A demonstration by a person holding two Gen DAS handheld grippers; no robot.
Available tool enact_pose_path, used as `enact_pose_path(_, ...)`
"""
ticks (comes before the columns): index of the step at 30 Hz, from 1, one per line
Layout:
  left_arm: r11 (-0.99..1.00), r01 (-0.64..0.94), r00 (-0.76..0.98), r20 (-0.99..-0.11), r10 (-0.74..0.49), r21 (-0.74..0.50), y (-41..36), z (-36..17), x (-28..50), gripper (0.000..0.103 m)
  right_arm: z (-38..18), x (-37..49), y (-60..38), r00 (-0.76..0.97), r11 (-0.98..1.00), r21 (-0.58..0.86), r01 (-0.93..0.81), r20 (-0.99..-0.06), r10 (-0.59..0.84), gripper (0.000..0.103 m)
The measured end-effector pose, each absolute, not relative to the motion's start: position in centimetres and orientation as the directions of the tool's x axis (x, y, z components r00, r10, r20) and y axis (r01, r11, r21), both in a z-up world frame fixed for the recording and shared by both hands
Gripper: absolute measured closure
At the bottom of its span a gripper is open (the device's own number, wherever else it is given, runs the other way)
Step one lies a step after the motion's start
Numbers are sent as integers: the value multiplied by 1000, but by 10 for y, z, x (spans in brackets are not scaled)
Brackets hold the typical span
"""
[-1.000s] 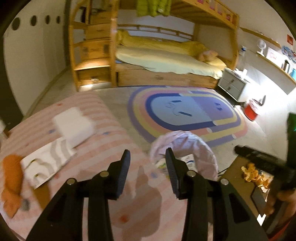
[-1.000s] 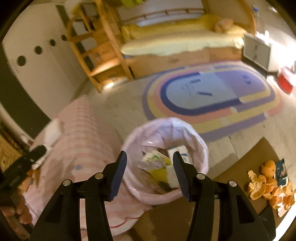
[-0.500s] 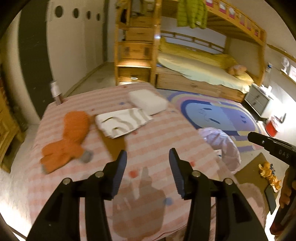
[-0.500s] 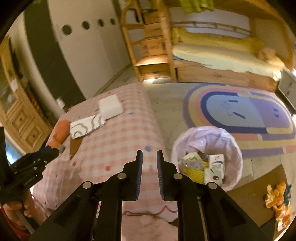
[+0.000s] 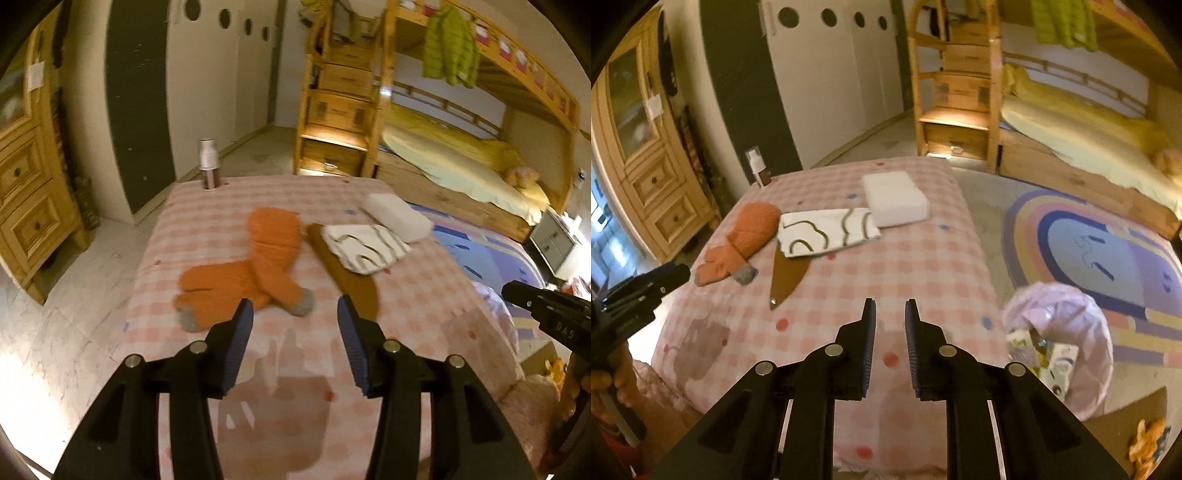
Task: Collect trash
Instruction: 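Move both open tools back over the bed, then grasp the white patterned paper with the right tool while the left tool grasps the orange glove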
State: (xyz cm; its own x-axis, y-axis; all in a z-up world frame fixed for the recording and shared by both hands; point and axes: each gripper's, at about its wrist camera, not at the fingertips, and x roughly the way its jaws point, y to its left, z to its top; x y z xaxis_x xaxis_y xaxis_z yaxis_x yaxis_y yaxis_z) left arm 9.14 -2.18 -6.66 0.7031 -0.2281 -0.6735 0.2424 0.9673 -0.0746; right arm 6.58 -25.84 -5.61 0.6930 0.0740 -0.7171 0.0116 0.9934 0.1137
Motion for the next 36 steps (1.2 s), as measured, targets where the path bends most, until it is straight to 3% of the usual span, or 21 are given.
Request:
enact_pose_path(11,982,182,711,-683,-166,-49,10,-80,163,50,-76,148,-173,671,990,42,-133,-731,121,69)
enact_pose_path(15,981,188,708,-687,-163,-39,18,-92,176,48,-85,167,-157,669,989,20,-148,-734,116,48)
enact_pose_path(23,980,169,684,-704,-194,-106,34,-98,179,47,-105,202,-144,634,997,17,-81,-771,64,47)
enact_pose_path(29,977,180,688,-695,-210,-117,35,-96,172,46,-107,200,-159,626,989,125,-74,-766,144,53)
enact_pose_path(34,978,178,685,-699,-205,-113,34,-97,174,46,-96,198,-153,615,986,119,-120,-771,168,86)
enact_pose_path(36,978,177,684,-700,-205,-113,34,-97,175,46,-90,194,-153,625,987,103,-121,-765,156,94)
